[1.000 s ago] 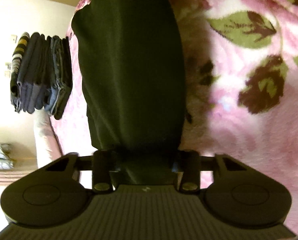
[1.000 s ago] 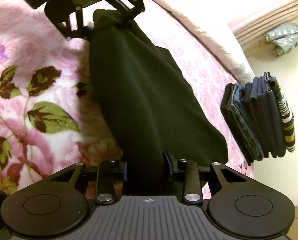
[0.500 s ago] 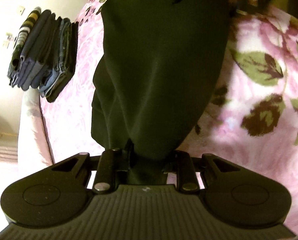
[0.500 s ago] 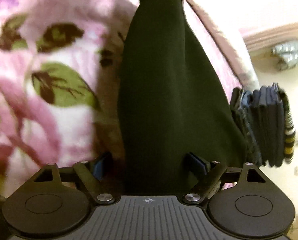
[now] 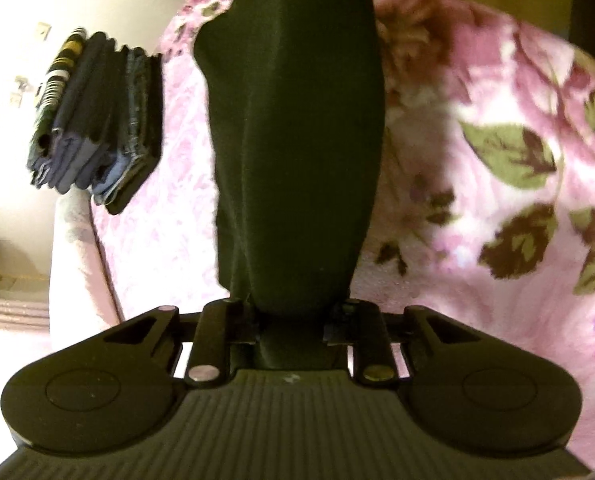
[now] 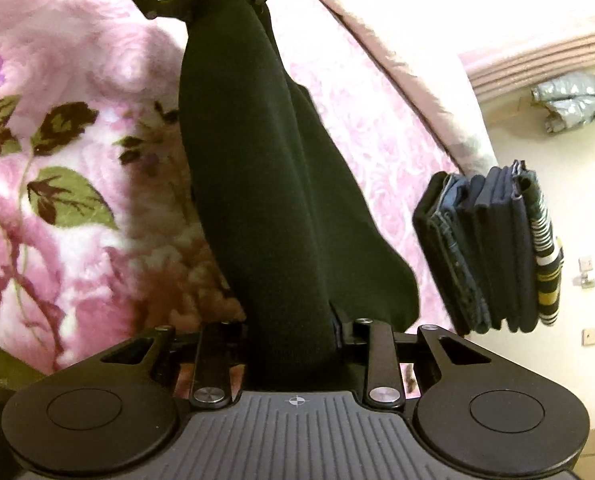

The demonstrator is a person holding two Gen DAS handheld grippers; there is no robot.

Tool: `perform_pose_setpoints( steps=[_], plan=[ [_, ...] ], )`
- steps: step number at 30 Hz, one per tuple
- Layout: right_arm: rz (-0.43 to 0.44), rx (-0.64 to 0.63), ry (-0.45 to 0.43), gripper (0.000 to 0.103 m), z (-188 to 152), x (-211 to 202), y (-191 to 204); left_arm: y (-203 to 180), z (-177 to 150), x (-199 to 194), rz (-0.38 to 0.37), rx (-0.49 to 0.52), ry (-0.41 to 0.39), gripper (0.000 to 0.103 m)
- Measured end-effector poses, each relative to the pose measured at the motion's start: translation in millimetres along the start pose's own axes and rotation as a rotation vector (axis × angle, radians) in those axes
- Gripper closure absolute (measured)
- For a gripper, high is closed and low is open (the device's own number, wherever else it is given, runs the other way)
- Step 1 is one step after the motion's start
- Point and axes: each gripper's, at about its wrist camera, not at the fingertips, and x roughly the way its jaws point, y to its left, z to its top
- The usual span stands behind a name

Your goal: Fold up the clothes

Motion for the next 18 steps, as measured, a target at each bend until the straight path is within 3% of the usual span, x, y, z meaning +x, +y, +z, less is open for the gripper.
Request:
perform_pose_setpoints(
  steps=[7, 12, 18],
  plan=[
    [0.058, 0.026, 0.001, 0.073, 2.1, -42.0, -22.8, 26.4, 4.9, -35.4, -0.009, -0.022, -0.015, 0.082],
    [0.046, 0.018, -0.004, 0.073, 9.9, -57.0, -25.2, 32.4, 2.1, -49.4, 0.011, -0.016, -0.006, 0.082],
    [0.073, -0.028, 0.000, 0.073, 11.9, -60.7, -9.9, -0.1, -4.9, -52.4, -0.040, -0.056, 0.004, 0.082]
  ],
)
